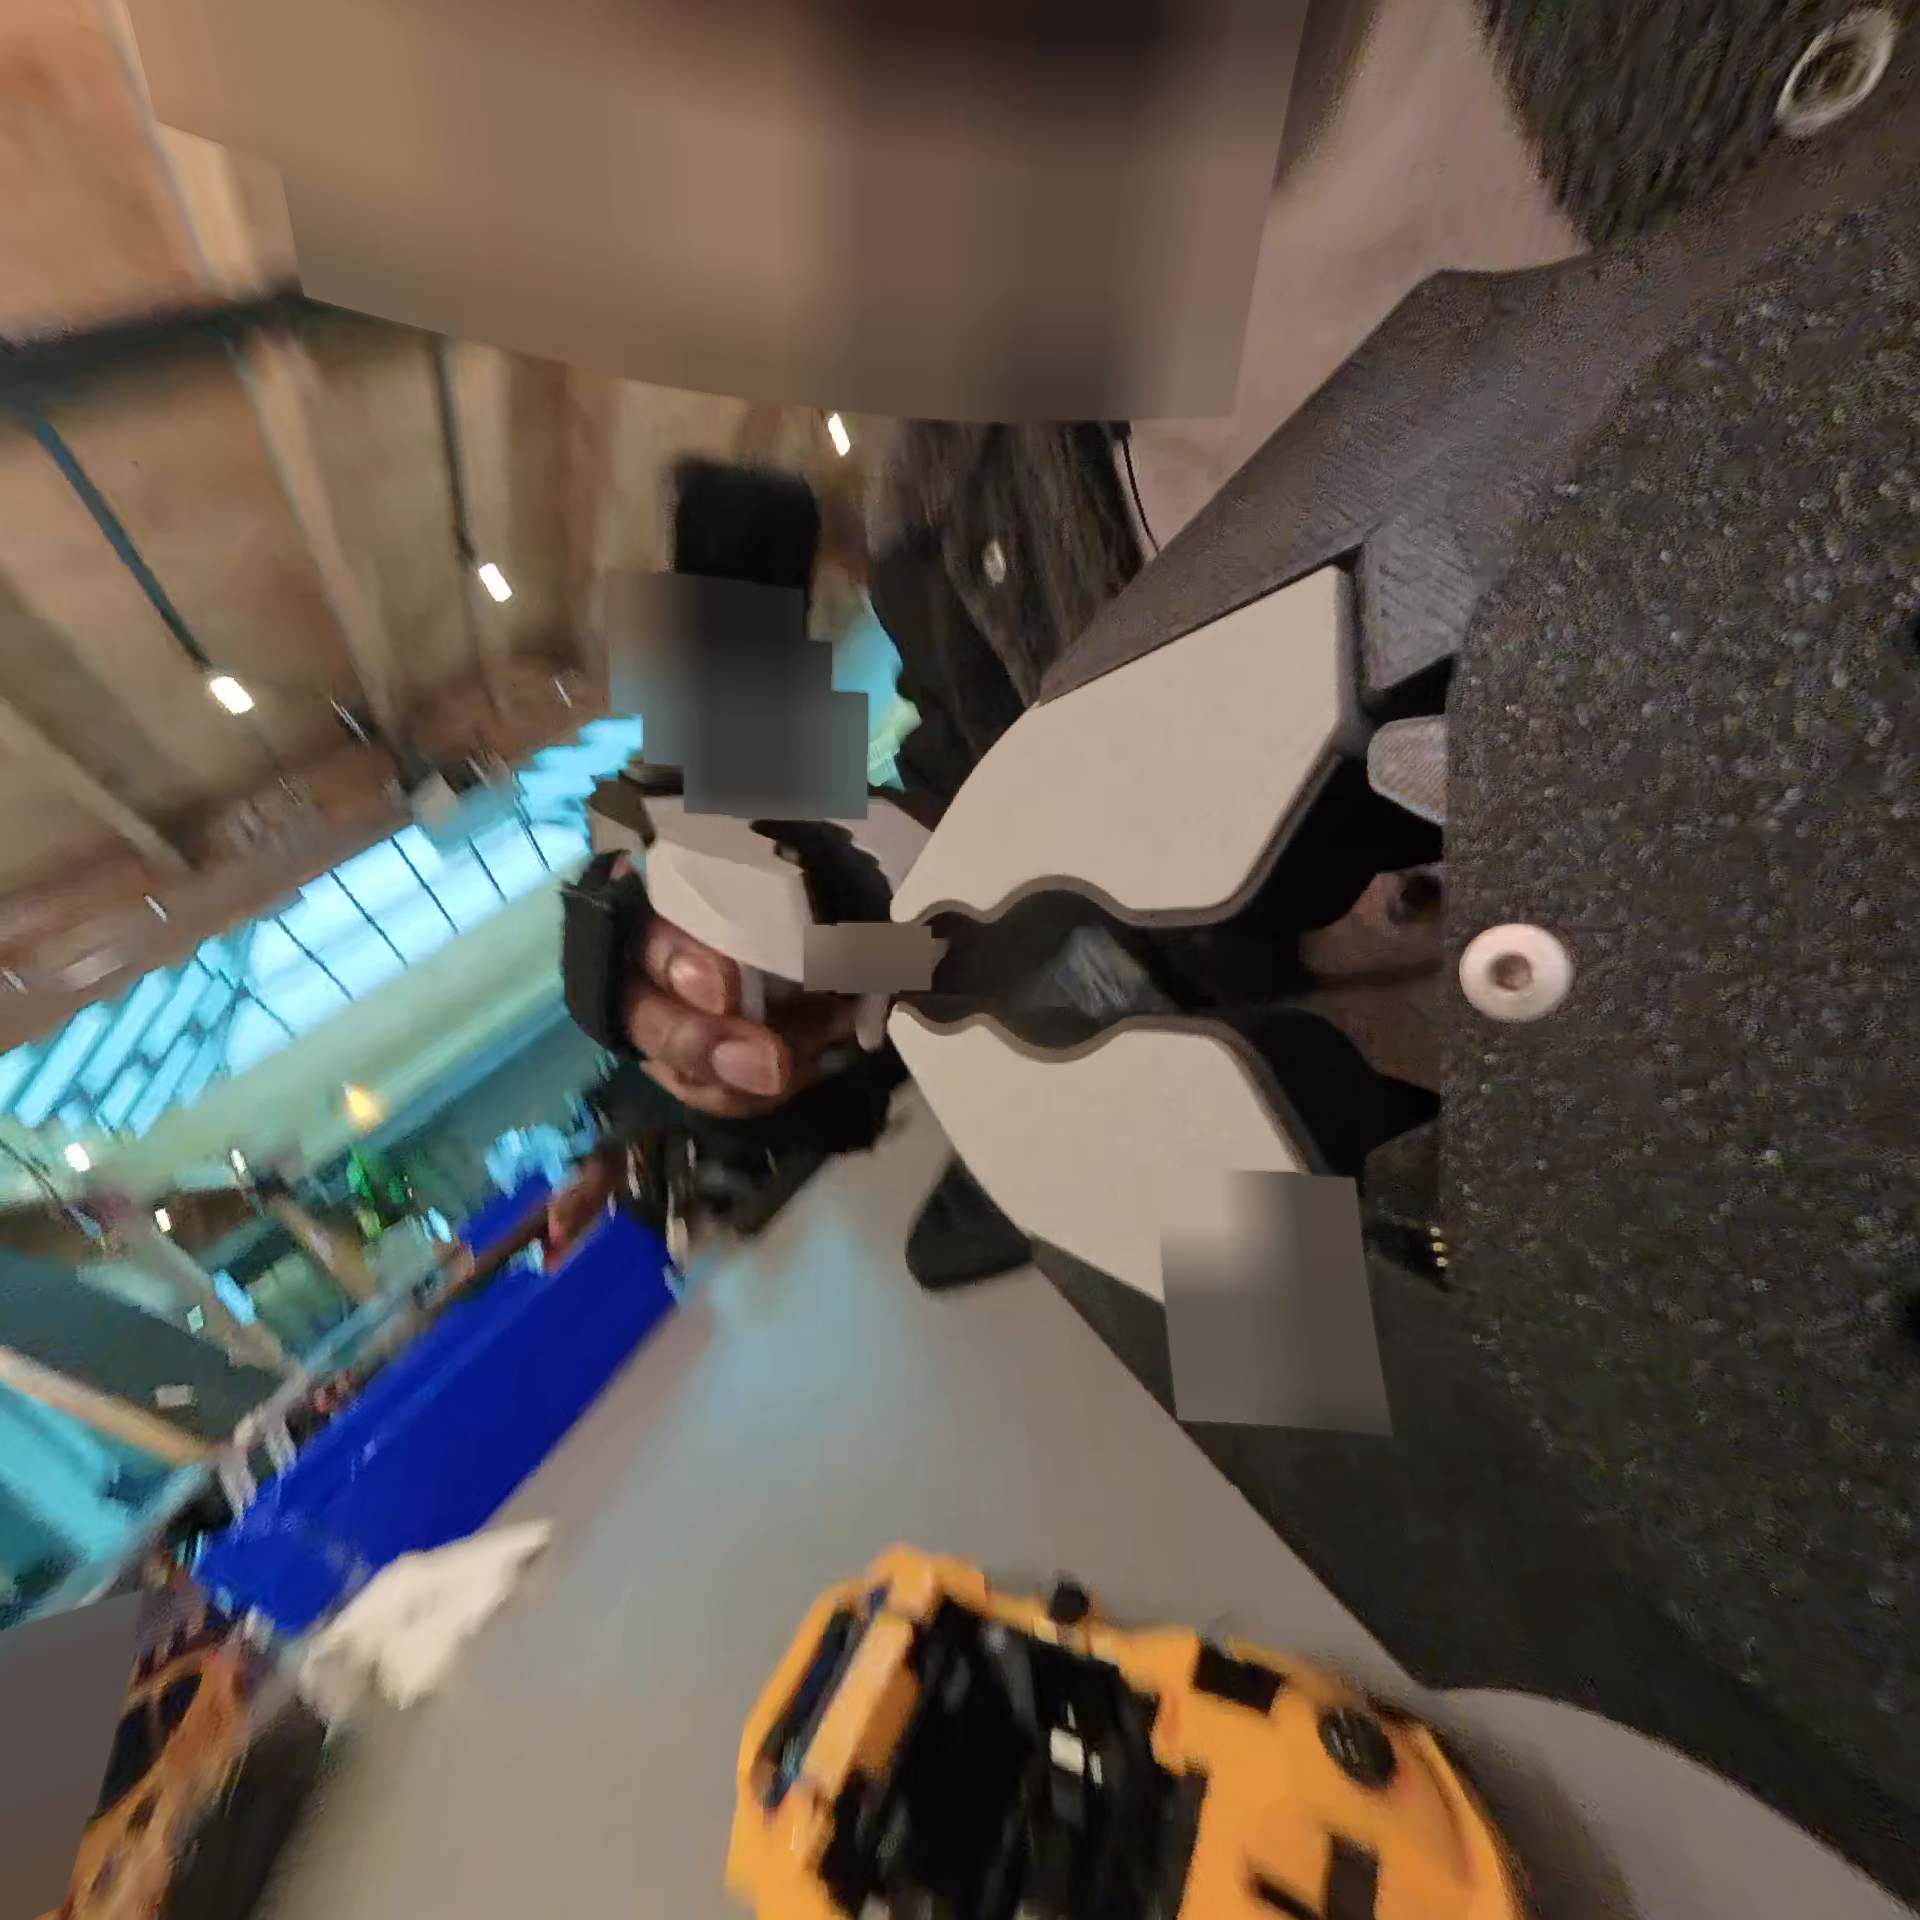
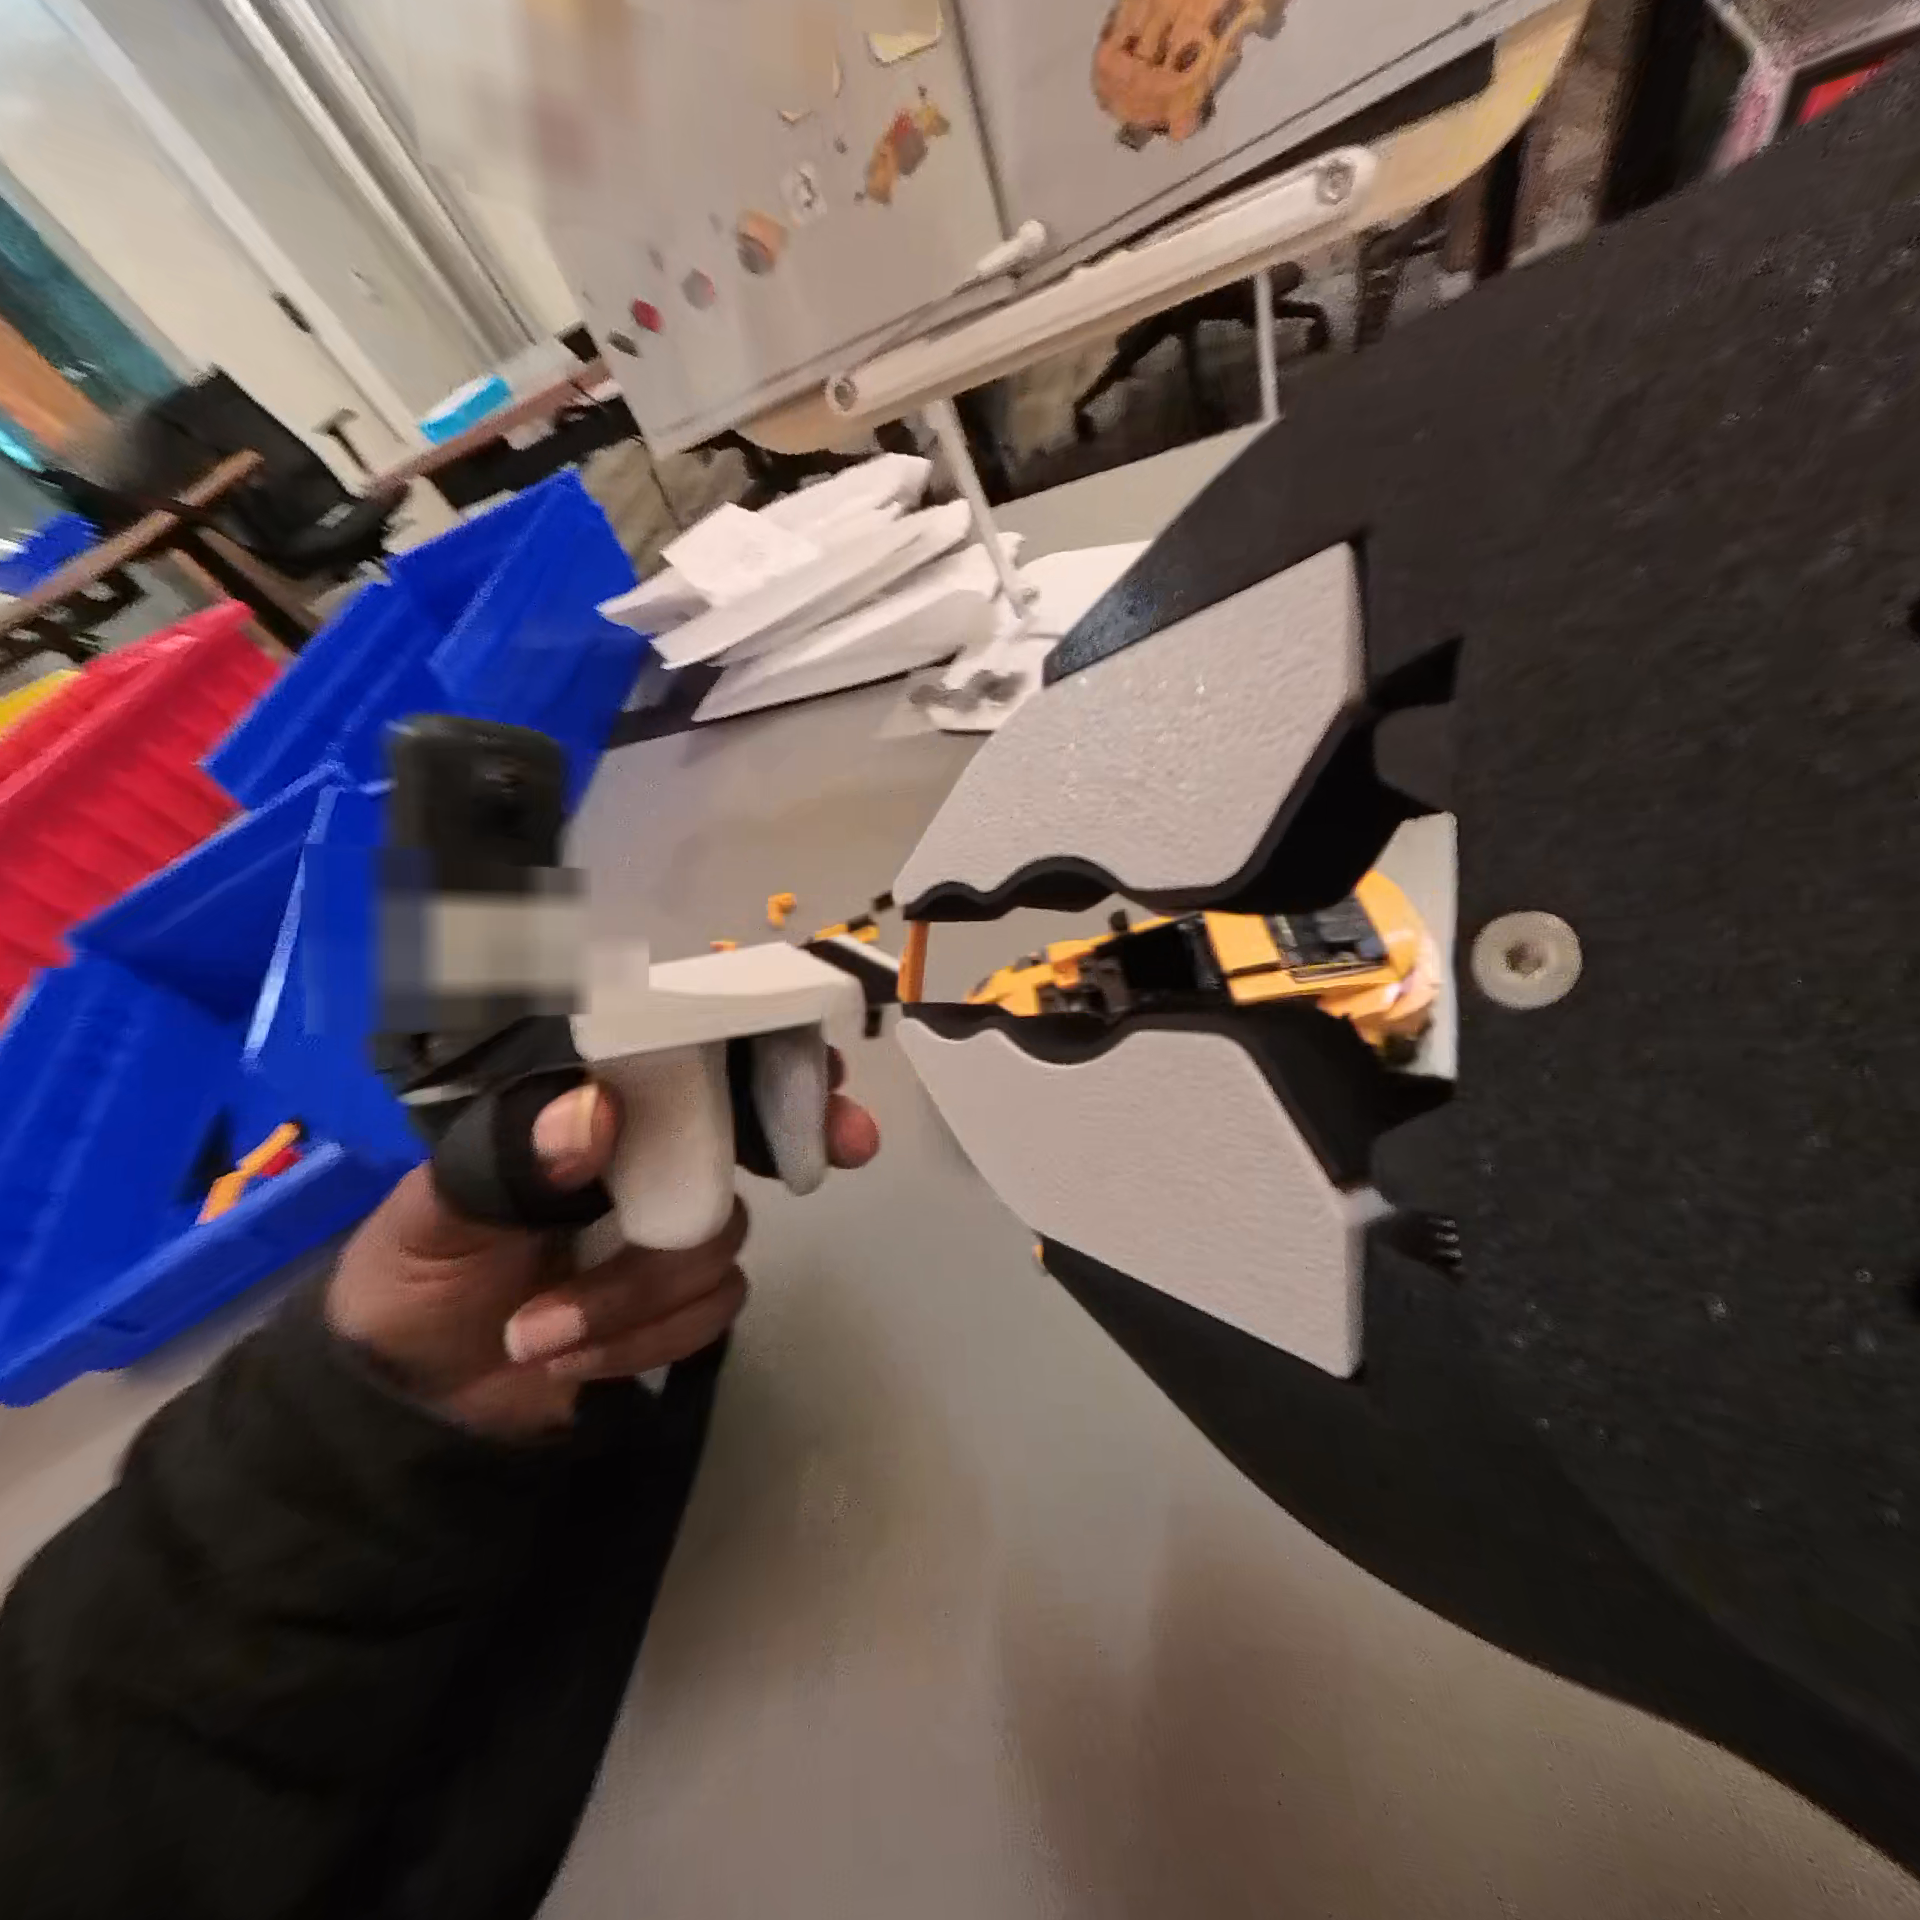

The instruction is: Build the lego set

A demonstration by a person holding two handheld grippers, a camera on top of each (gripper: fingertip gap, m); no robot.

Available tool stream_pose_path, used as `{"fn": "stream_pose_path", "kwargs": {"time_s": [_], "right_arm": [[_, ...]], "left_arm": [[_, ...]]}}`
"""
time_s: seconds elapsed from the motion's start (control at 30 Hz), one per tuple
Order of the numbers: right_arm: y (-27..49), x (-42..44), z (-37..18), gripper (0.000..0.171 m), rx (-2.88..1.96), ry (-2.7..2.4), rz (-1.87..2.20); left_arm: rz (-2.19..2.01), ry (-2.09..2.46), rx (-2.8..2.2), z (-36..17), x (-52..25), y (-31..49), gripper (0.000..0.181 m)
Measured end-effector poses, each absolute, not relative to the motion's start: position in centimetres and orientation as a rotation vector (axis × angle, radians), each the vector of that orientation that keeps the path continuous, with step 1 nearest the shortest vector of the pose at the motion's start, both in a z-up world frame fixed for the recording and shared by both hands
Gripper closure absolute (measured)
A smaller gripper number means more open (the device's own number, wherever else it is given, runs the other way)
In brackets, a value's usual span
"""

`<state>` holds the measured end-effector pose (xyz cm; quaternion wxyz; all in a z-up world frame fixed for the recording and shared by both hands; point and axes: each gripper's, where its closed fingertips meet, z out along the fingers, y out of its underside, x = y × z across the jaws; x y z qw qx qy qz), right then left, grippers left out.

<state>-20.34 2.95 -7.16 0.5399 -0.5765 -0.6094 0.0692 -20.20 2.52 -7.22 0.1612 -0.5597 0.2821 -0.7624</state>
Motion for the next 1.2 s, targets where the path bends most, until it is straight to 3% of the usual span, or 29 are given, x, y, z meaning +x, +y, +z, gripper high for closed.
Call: {"fn": "stream_pose_path", "kwargs": {"time_s": [0.3, 0.8, 0.9, 1.1, 1.2], "right_arm": [[3.8, -19.7, -10.0, 0.157, -1.476, -1.525, -0.012], [3.2, -20.1, -11.4, 0.157, -1.401, -1.626, -0.210], [2.8, -20.4, -10.8, 0.157, -1.397, -1.597, -0.130], [0.6, -21.8, -7.2, 0.156, -1.281, -1.464, 0.257], [0.1, -22.1, -6.1, 0.155, -1.226, -1.419, 0.337]], "left_arm": [[-1.607, 0.989, -1.802, -9.7, -19.1, 2.9, 0.167], [-1.591, 0.994, -1.864, -11.0, -18.7, 2.6, 0.174], [-1.727, 0.999, -1.816, -10.3, -18.9, 2.1, 0.174], [-2.556, 0.833, -1.406, -5.7, -20.8, -0.2, 0.174], [-2.694, 0.802, -1.283, -4.9, -21.1, -0.6, 0.174]]}}
